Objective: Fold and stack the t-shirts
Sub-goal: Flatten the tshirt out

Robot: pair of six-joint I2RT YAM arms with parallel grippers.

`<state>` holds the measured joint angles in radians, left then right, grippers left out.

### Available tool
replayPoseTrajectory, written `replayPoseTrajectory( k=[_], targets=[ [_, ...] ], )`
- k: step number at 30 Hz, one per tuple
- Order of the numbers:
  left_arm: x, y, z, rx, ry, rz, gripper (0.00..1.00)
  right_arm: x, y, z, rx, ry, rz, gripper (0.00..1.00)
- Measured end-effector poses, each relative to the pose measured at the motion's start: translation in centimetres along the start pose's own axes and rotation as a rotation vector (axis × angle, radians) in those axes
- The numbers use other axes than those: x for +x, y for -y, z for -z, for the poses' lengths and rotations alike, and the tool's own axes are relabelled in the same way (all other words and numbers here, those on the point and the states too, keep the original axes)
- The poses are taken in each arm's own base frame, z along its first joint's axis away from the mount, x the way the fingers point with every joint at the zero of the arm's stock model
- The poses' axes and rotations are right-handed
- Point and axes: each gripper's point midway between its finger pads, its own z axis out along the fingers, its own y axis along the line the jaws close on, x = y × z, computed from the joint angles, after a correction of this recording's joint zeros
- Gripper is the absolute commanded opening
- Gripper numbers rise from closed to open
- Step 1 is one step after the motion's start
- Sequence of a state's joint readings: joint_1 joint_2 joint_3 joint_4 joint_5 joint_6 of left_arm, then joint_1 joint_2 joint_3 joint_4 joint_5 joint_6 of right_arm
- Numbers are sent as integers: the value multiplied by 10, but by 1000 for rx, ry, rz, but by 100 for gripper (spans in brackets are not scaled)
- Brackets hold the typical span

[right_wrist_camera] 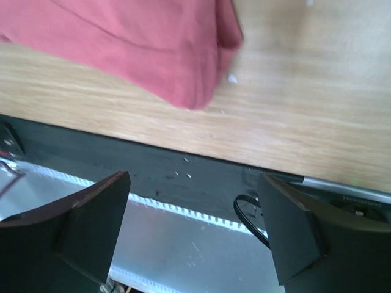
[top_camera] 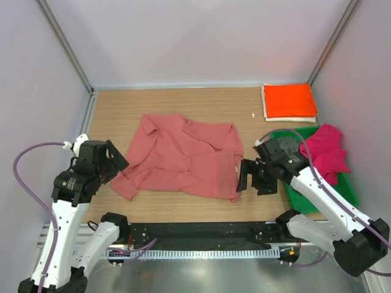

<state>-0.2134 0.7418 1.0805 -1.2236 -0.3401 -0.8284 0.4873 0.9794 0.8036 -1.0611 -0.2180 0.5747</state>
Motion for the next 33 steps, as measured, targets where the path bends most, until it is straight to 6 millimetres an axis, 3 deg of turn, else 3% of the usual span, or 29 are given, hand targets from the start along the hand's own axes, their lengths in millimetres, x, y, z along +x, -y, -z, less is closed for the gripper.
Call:
replayPoseTrajectory(
  k=[2,3,6,7,8,11,13,17,19,23,29,33],
  targets=[
    [-9,13,-2,33,8,-16,90,-27,-11,7,5,56,3,90],
    [-12,20,-5,43,2,-28,81,-42,-17,8,4,85,2,87],
    [-20,59,-31,81,-76,-108,69,-95,-31,-3,24,140,-20,71],
    [-22,75,-42,98,-107,-136,67,-109,-33,-10,30,148,-24,57],
    [-22,88,-55,108,-140,-169,67,-124,-36,-18,35,156,-23,51],
    [-16,121,-104,131,-234,-260,80,-155,-43,-42,45,161,-26,51],
    [-12,135,-132,135,-269,-307,82,-171,-47,-53,53,168,-25,55],
    [-14,157,-181,134,-307,-375,62,-207,-56,-77,69,189,-19,53],
    [-20,169,-205,142,-310,-386,61,-219,-58,-86,75,204,-20,51],
    [-22,173,-239,138,-315,-381,65,-237,-59,-102,91,225,-34,50],
    [-20,162,-261,105,-335,-360,66,-254,-53,-126,105,230,-94,48],
    [-18,157,-271,98,-349,-344,63,-257,-42,-141,114,214,-146,41]
  ],
)
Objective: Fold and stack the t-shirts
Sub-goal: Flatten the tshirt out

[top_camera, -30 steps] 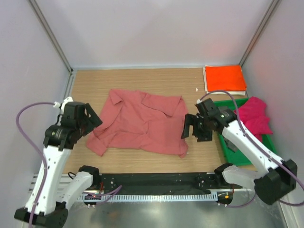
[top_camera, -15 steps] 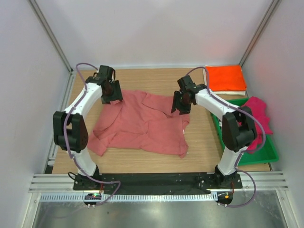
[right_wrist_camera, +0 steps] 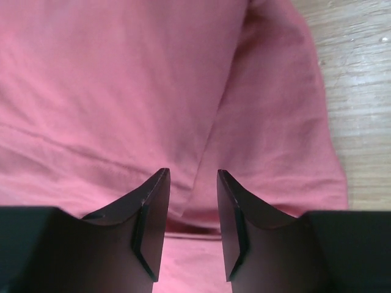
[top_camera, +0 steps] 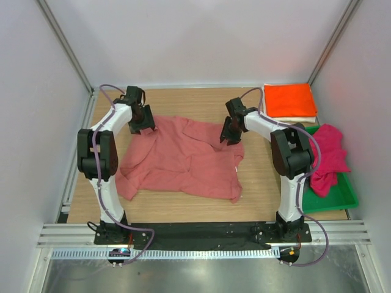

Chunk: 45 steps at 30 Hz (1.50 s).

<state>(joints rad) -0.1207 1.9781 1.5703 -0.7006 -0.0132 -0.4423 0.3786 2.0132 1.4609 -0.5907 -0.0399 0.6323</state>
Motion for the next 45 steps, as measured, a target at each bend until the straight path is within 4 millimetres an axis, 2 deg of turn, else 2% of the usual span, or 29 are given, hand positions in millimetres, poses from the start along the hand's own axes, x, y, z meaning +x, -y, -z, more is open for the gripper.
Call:
replayPoseTrajectory(
  k=[2,8,10,11,12,14,16,19,20,21,23,28,32,39,42,45],
  targets=[
    [1,-2,-4,2,-10,8,63,1,4,-8,6,-14,-19,41],
    [4,-3,-11,8,-26,21,61,-7,5,-14,-13,-9,-55,27],
    [5,-1,-12,17,-36,32,61,-10,3,-15,-18,-8,-58,16],
    [6,0,-13,22,-40,35,62,-12,3,-17,-21,-5,-61,16],
    [7,2,-13,29,-42,39,63,-13,2,-17,-23,-7,-62,10],
    [7,4,-12,39,-46,45,67,-16,1,-19,-28,-6,-62,6],
    [7,4,-12,38,-47,54,69,-17,1,-19,-29,-6,-65,4],
    [7,3,-12,30,-44,56,70,-18,1,-18,-29,-6,-67,6],
    [7,1,-13,25,-42,55,70,-19,2,-18,-27,-6,-69,11],
    [6,0,-12,15,-41,55,70,-19,4,-18,-24,-8,-69,21],
    [5,-4,-10,-3,-43,58,69,-18,6,-17,-17,-15,-62,28],
    [-9,-6,-6,-7,-19,72,64,-17,3,-11,-35,-34,-29,35],
    [-9,-6,-16,-7,-33,77,60,-11,-9,-6,-87,-59,-13,39],
    [-1,-7,-47,-18,-90,82,60,11,-47,7,-176,-95,42,43],
    [0,-6,-49,-17,-93,85,50,19,-51,7,-175,-104,54,45],
    [0,-4,-50,-9,-96,92,29,19,-46,6,-148,-101,56,47]
  ],
)
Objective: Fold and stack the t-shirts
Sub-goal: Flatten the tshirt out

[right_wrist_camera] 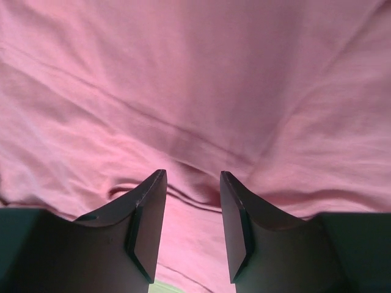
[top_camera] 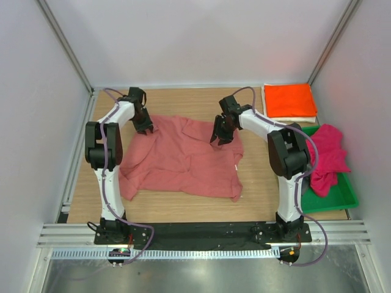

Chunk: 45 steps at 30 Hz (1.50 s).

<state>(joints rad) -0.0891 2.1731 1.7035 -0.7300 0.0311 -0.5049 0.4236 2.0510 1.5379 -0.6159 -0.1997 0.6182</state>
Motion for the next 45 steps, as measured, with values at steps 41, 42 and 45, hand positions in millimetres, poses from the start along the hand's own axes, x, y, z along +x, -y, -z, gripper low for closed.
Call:
replayPoseTrajectory(
  k=[41,42,45],
  targets=[
    [-203,-66,143,-121,551,75,81,-151,5,42,152,358,-36,42],
    [-210,-75,146,-149,571,88,93,-168,6,53,147,396,-47,46],
    [-213,-103,151,-243,584,129,91,-215,10,85,121,507,-70,60]
  ],
)
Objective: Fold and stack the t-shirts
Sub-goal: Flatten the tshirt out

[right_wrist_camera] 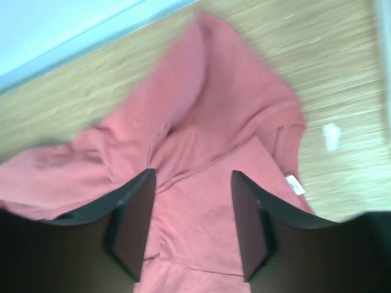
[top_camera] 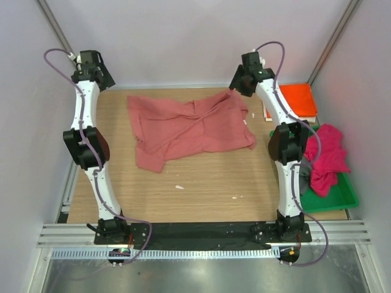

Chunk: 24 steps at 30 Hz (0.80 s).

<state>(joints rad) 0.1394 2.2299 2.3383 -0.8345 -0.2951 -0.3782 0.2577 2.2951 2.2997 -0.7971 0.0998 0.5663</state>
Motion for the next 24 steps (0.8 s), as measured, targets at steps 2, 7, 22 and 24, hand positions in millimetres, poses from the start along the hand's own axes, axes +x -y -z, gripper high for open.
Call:
replayPoseTrajectory(
  k=[2,7,22,24],
  targets=[
    [12,-10,2,-39,-25,-5,87,-15,17,2,24,17,-4,62],
    [112,-3,41,-18,-235,-129,62,46,62,4,105,-135,37,62],
    [352,81,216,243,-467,-595,52,133,83,106,14,-261,80,63],
    [355,80,212,218,-462,-597,51,134,84,112,5,-252,80,63]
  ],
)
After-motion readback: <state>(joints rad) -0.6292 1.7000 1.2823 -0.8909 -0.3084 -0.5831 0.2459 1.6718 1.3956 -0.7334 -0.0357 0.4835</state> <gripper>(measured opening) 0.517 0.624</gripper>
